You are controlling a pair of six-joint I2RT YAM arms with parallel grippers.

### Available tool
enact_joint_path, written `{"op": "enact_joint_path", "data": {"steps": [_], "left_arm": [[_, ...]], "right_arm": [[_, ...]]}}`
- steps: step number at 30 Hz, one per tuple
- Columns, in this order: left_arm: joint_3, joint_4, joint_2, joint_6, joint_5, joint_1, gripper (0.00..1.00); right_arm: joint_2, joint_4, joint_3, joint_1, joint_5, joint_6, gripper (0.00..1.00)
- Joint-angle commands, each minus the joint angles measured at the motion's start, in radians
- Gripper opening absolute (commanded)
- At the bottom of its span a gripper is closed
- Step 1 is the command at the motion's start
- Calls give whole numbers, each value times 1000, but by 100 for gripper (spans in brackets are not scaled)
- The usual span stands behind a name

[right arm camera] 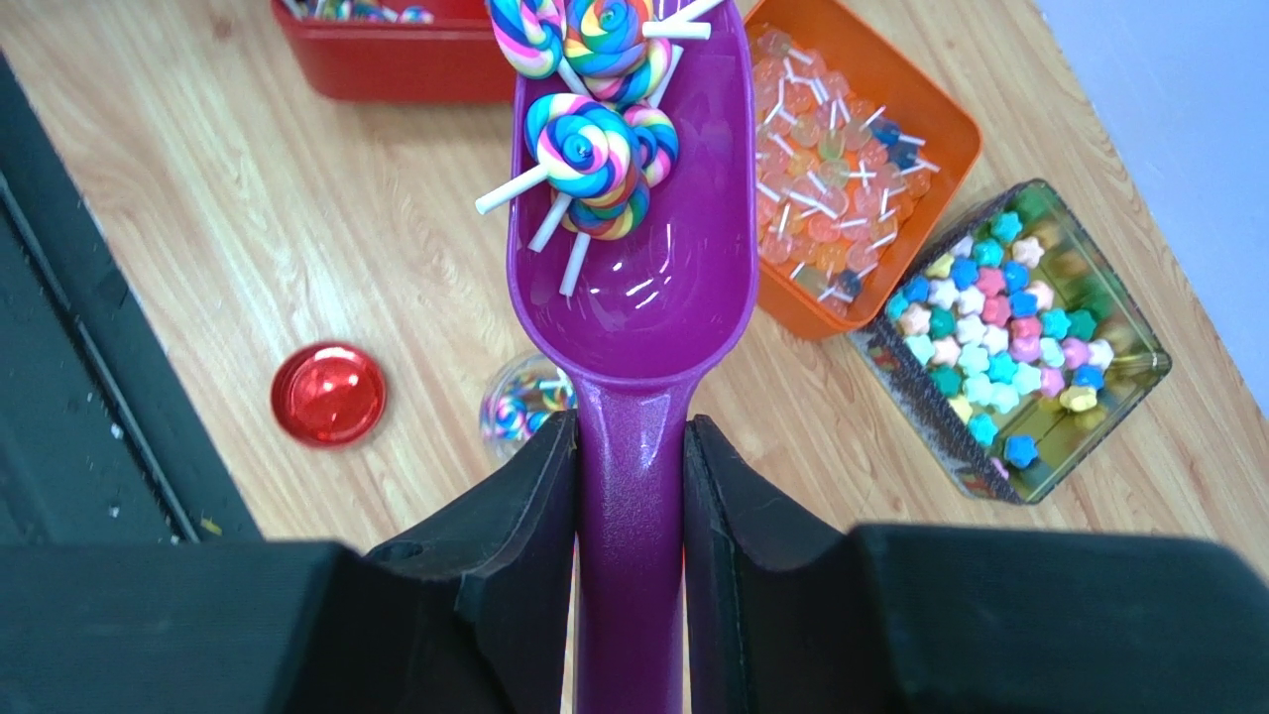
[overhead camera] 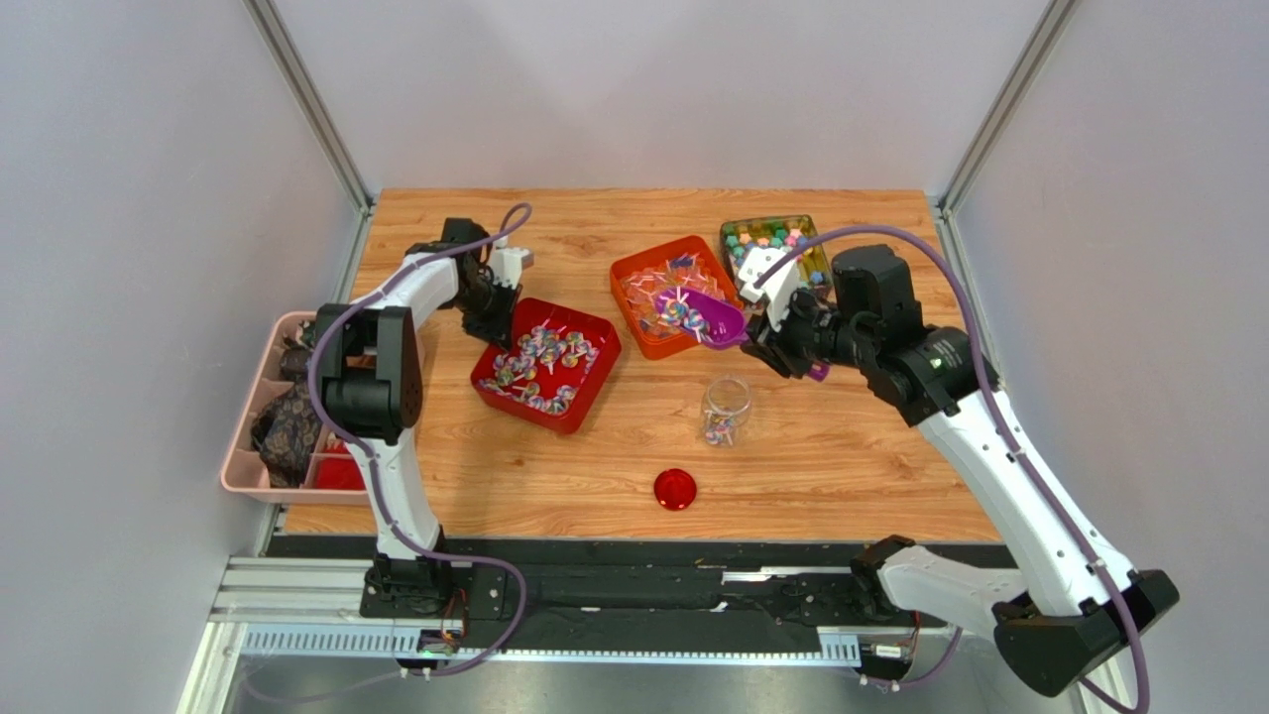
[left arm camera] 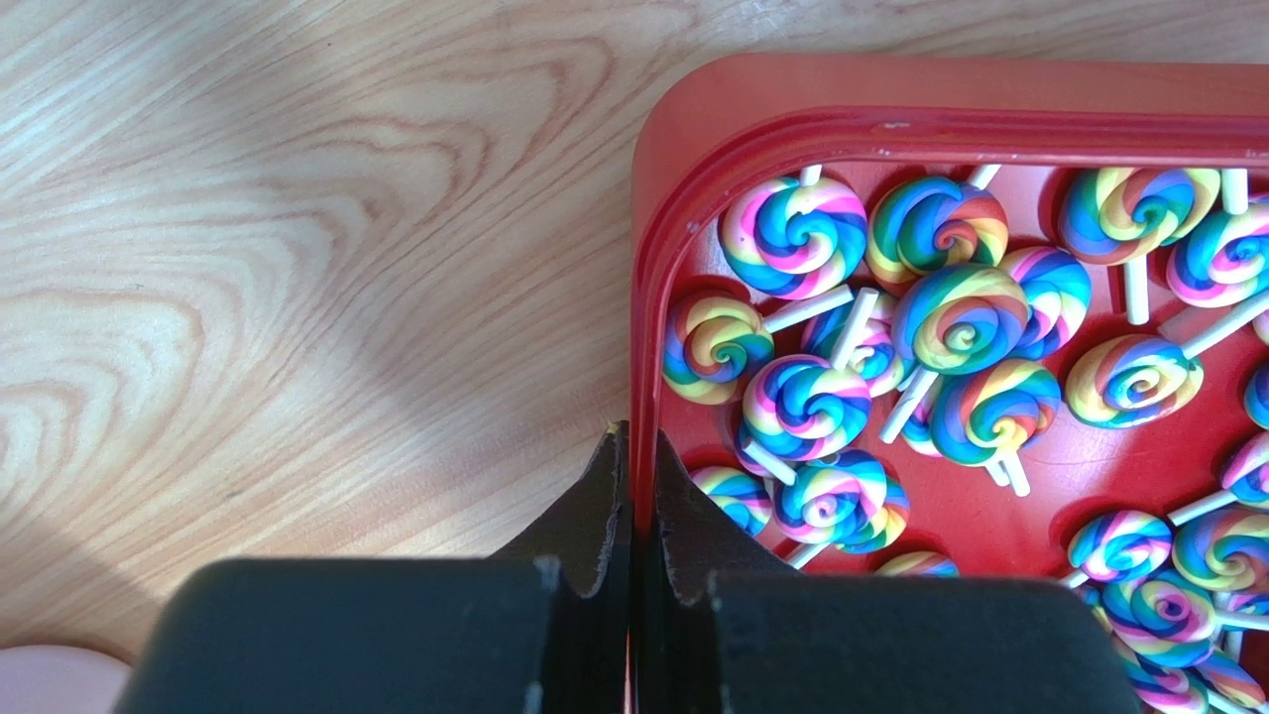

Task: Pack the candies
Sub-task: Place the fake candies in the packing bottle.

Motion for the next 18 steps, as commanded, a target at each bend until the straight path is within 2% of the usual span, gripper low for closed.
{"op": "enact_joint_path", "data": {"steps": [1, 6, 18], "left_arm": [[10, -36, -84, 12, 83, 6, 0], [8, -43, -88, 17, 86, 6, 0], [-1, -49, -105, 23, 85, 8, 0]], "right_arm": [[-66, -111, -20, -11, -20, -91, 0], [-117, -175, -54, -26, 1, -118, 0], [-206, -192, -166, -104, 30, -134, 0]]}}
